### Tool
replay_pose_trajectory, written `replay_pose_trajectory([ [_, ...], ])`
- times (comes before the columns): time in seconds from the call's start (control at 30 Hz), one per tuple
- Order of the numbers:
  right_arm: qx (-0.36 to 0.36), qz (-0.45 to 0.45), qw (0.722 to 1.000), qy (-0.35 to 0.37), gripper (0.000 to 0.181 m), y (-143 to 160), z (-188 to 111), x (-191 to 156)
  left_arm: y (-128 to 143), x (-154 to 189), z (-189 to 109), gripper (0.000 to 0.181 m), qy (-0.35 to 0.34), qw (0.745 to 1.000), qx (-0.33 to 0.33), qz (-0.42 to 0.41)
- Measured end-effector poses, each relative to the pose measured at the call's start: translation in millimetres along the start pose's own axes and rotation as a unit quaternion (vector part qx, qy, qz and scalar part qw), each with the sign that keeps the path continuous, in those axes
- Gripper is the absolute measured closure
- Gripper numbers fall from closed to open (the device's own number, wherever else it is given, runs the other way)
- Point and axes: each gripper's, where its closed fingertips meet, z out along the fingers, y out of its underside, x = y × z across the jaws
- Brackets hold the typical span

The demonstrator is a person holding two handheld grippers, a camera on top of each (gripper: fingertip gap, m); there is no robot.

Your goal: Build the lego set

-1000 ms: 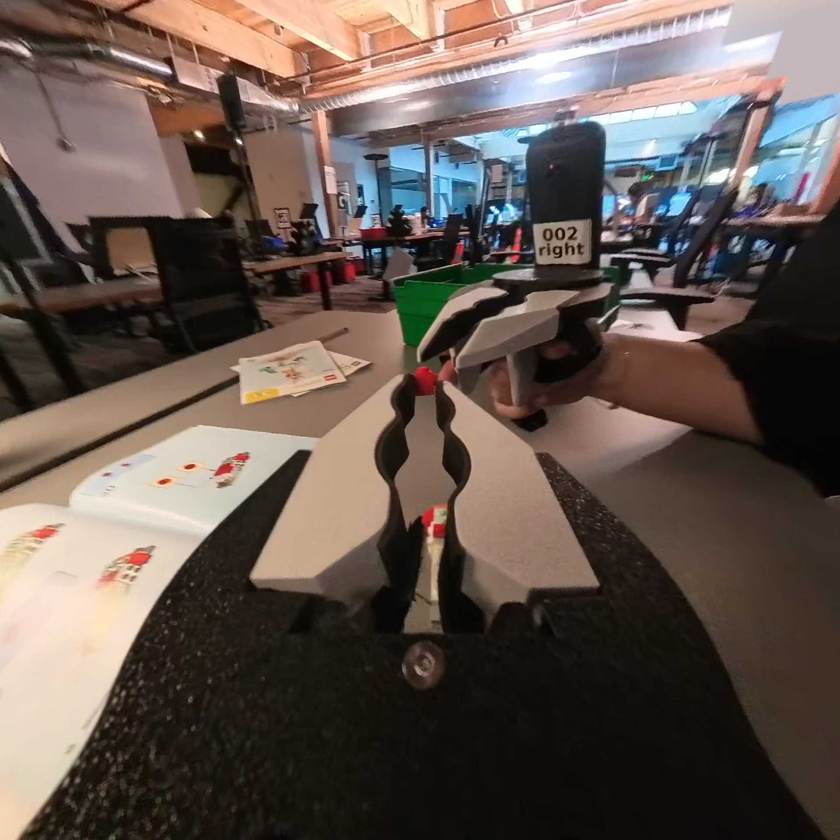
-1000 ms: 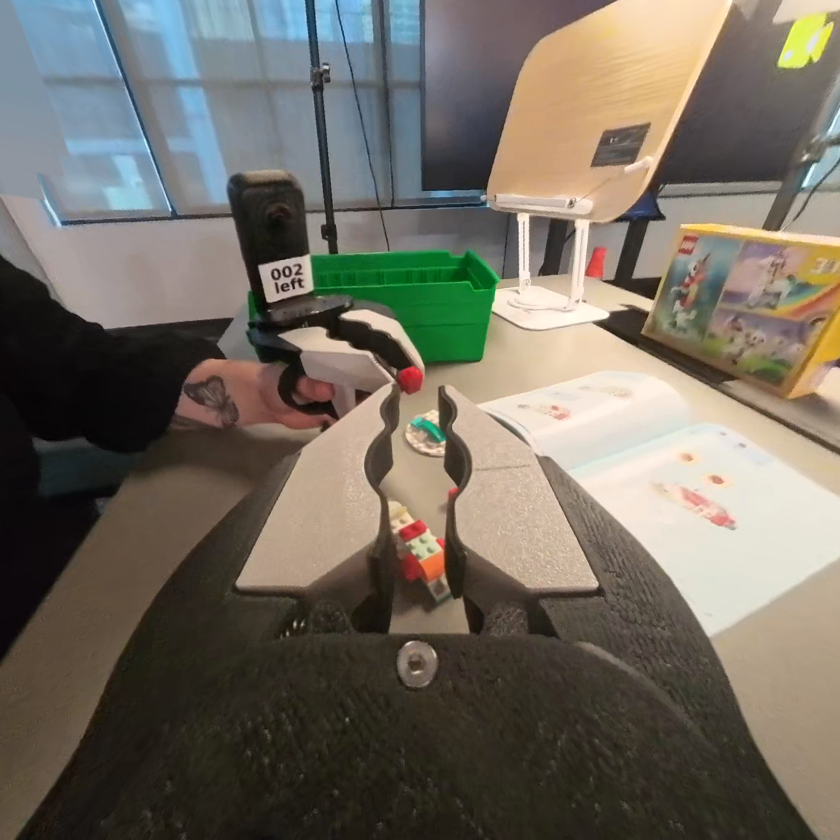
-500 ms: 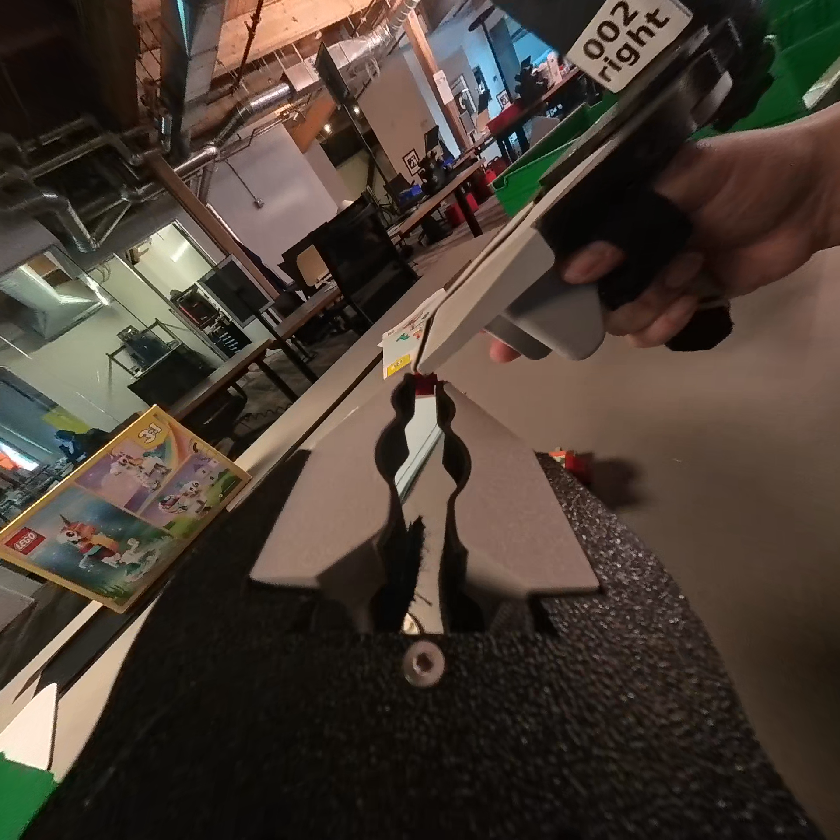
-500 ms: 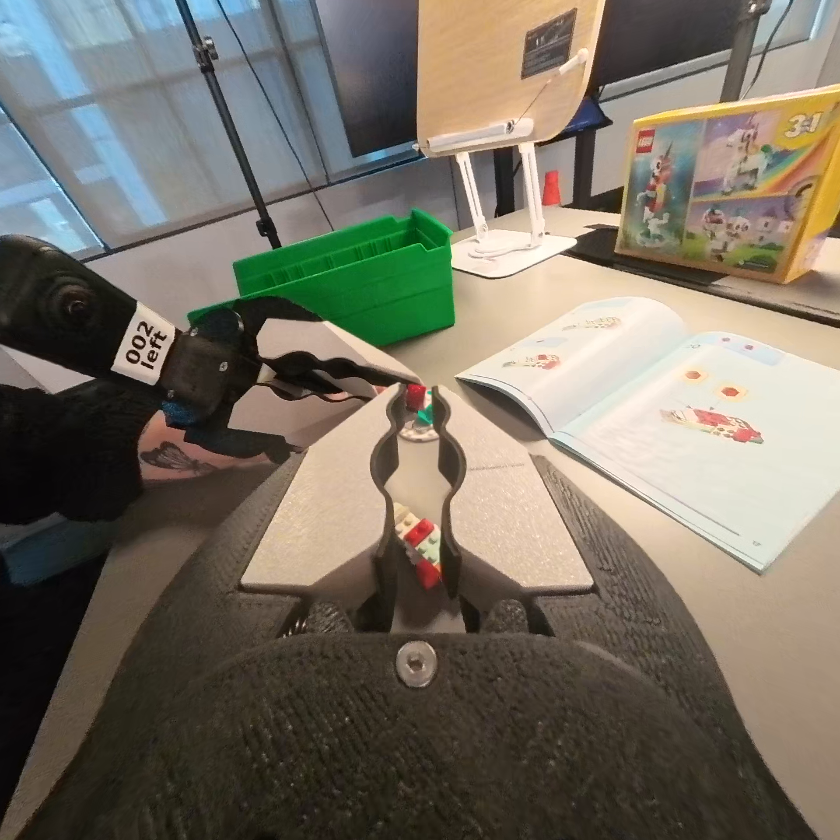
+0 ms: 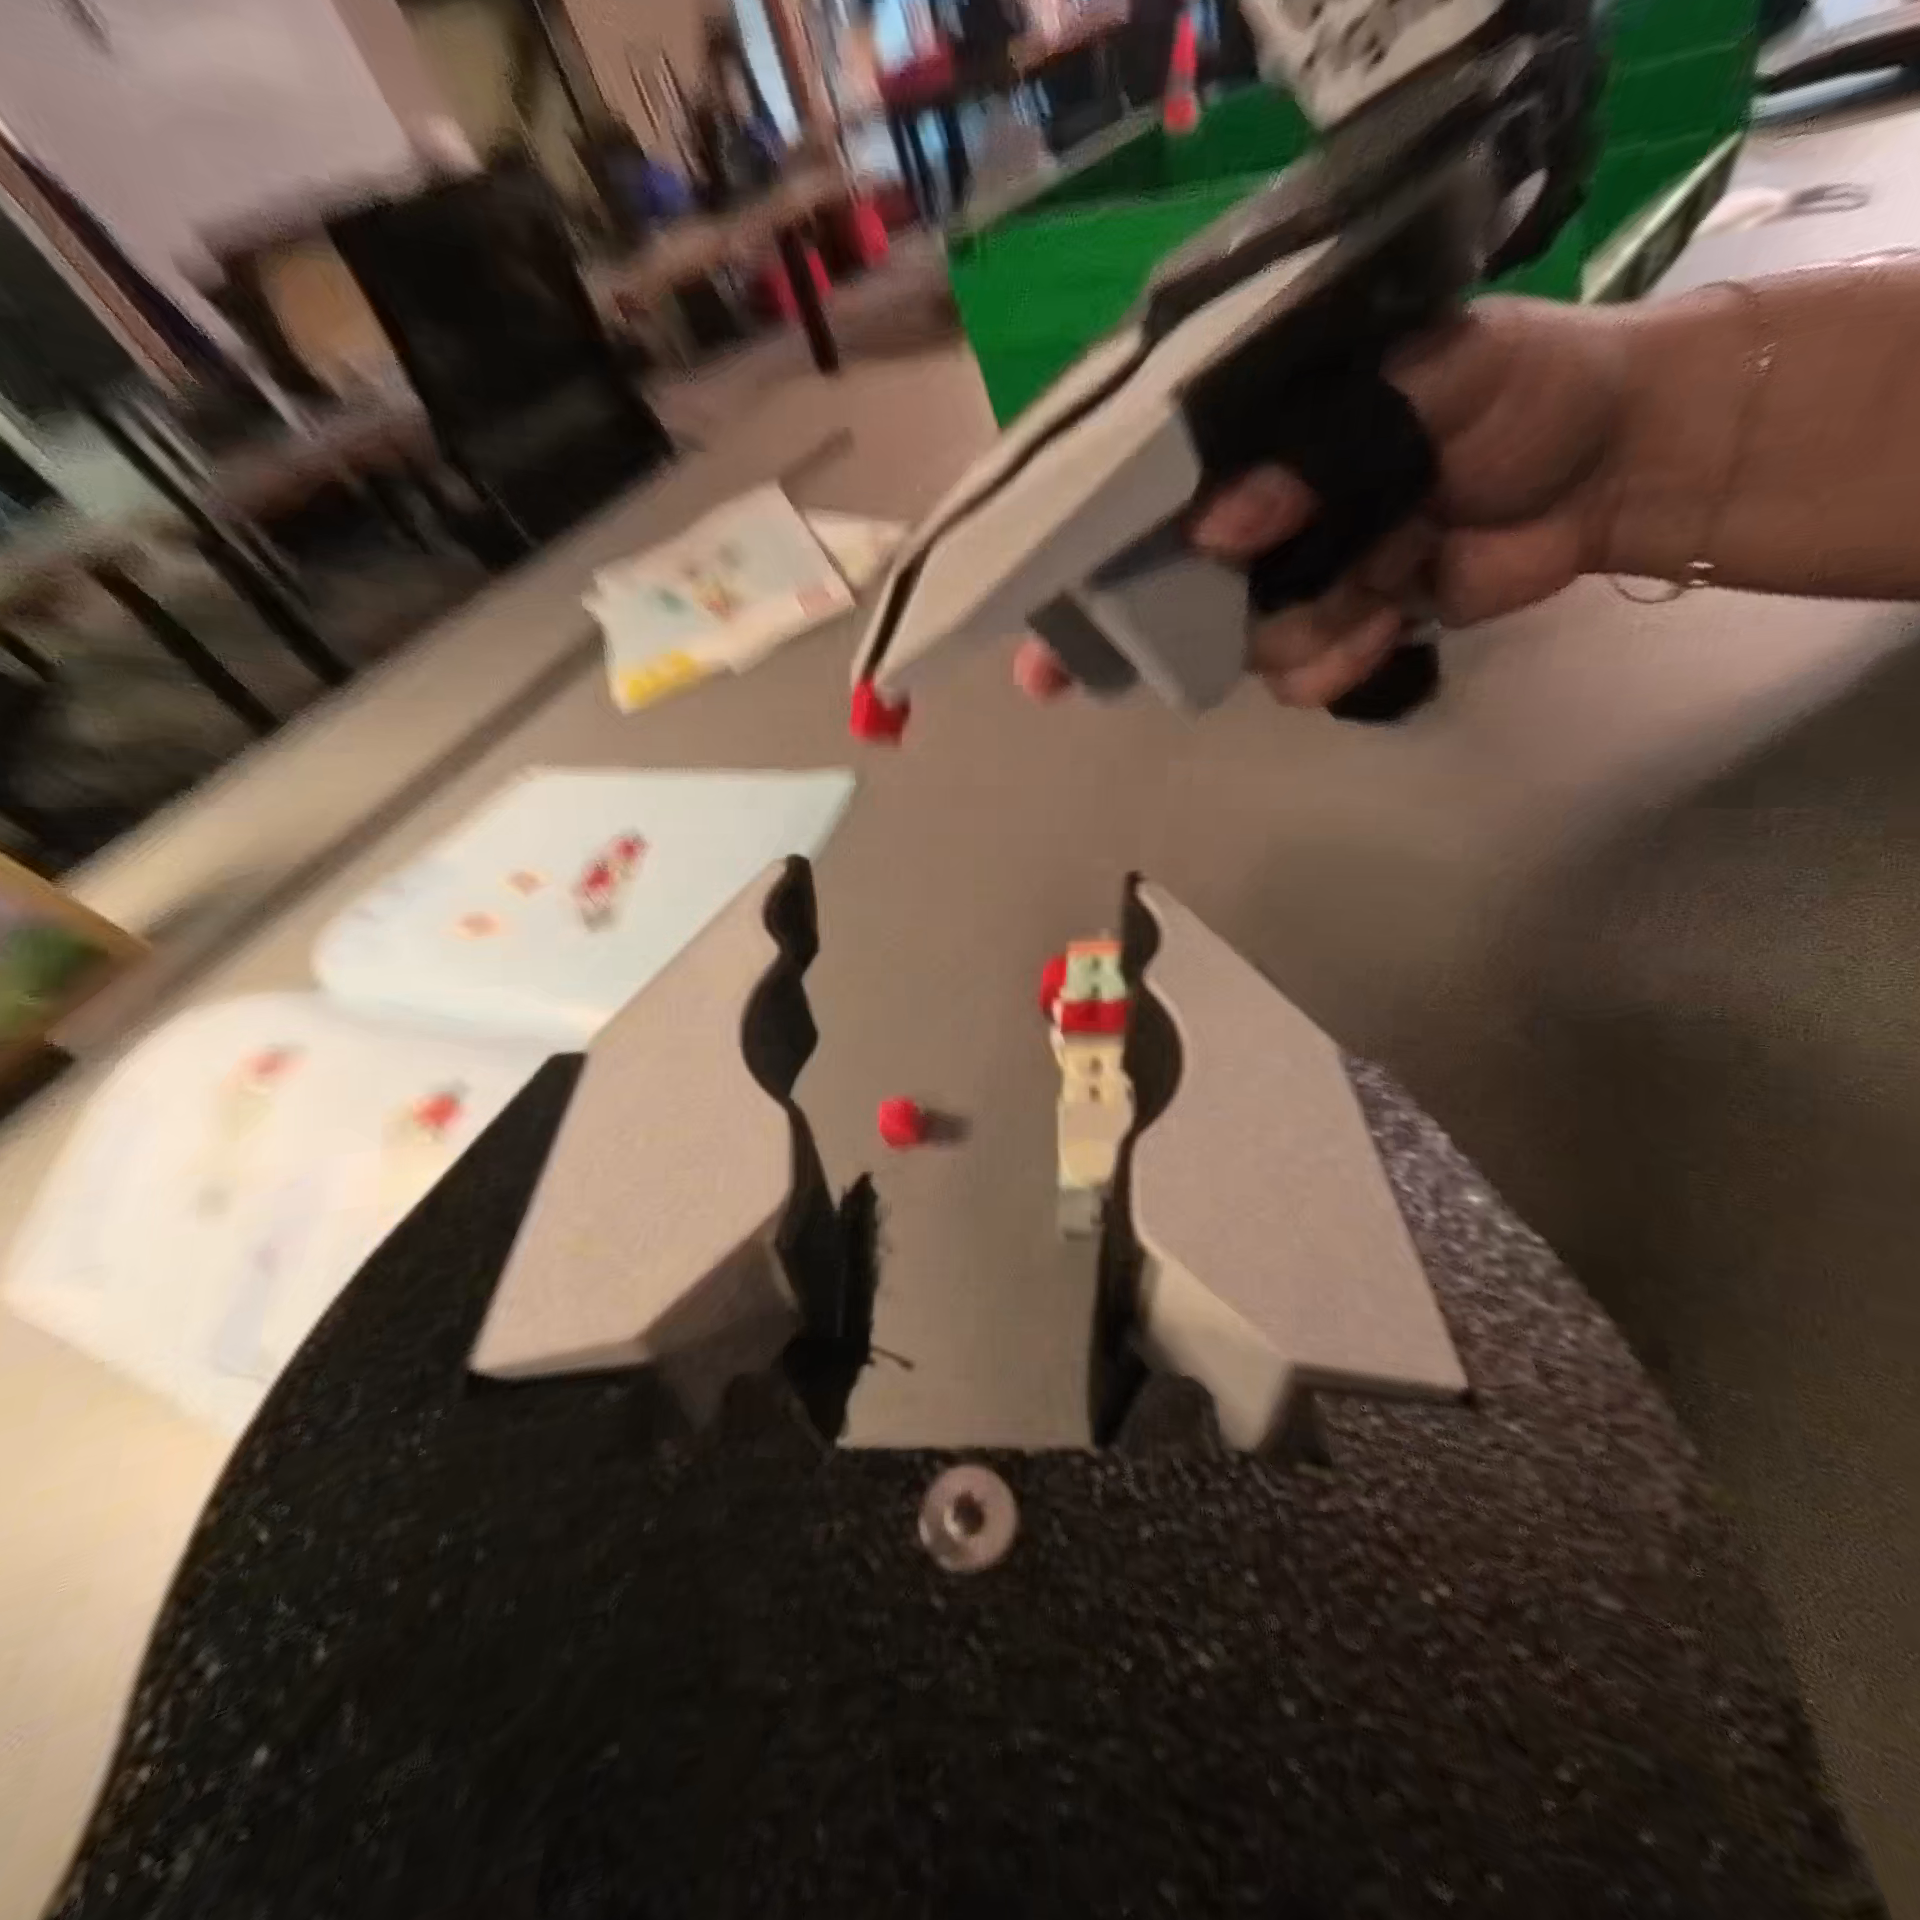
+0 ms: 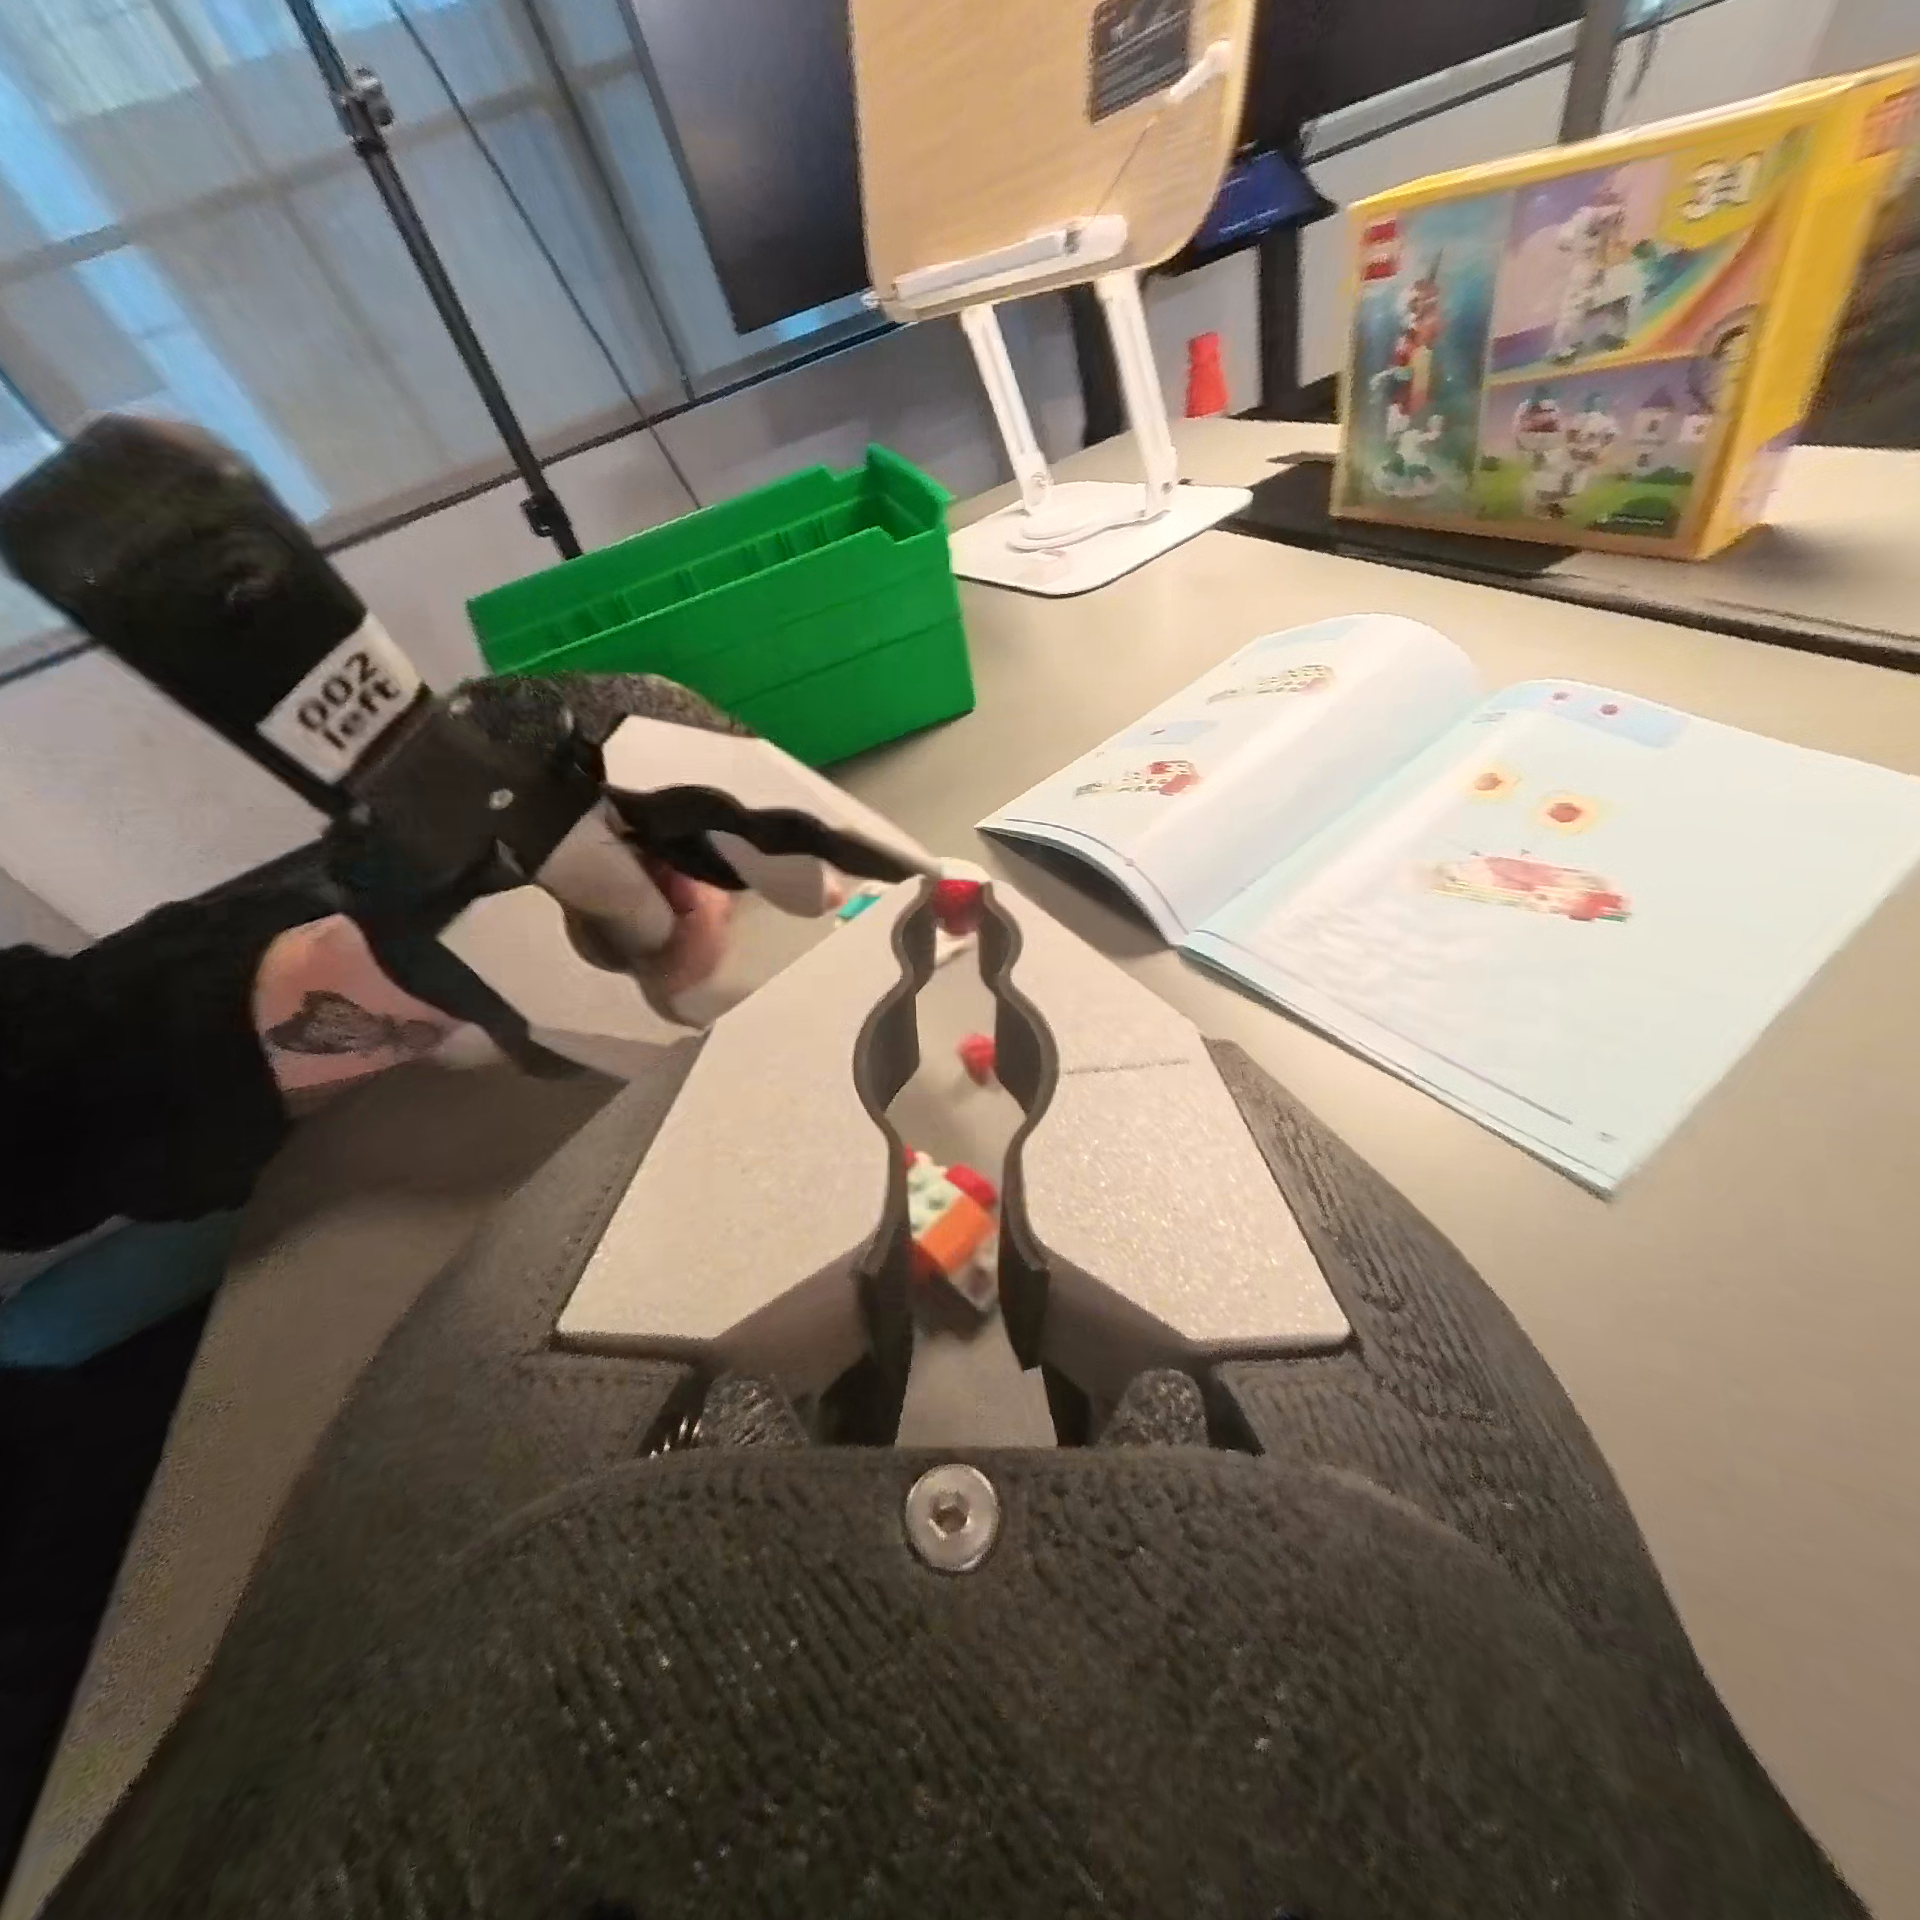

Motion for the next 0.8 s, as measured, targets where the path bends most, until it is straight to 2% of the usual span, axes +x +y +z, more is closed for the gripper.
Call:
replay_pose_trajectory([
  [0.03,0.002,-0.003,1.000,0.013,0.175,-1.5,-3.9,7.3,8.2,2.5,-1.6,0.120,0.034,0.998,-0.031,-0.038],
  [0.1,0.006,-0.005,0.999,0.036,0.175,-4.2,-12.1,21.1,16.9,5.6,-8.3,0.123,0.075,0.993,-0.061,-0.074],
  [0.27,0.020,0.013,0.997,0.067,0.175,-8.9,-29.7,46.7,40.6,19.7,-16.6,0.128,0.126,0.979,-0.134,-0.090],
  [0.4,0.022,0.015,0.996,0.085,0.176,-10.0,-38.3,58.3,60.3,38.3,-19.9,0.119,0.162,0.961,-0.198,-0.102],
  [0.67,0.018,0.012,0.995,0.097,0.175,-8.6,-43.4,66.4,52.6,72.9,-24.5,0.120,0.222,0.946,-0.215,-0.101],
  [0.8,0.015,0.010,0.995,0.094,0.175,-7.5,-42.9,66.1,36.3,106.1,-20.2,0.120,0.287,0.935,-0.182,-0.098],
])
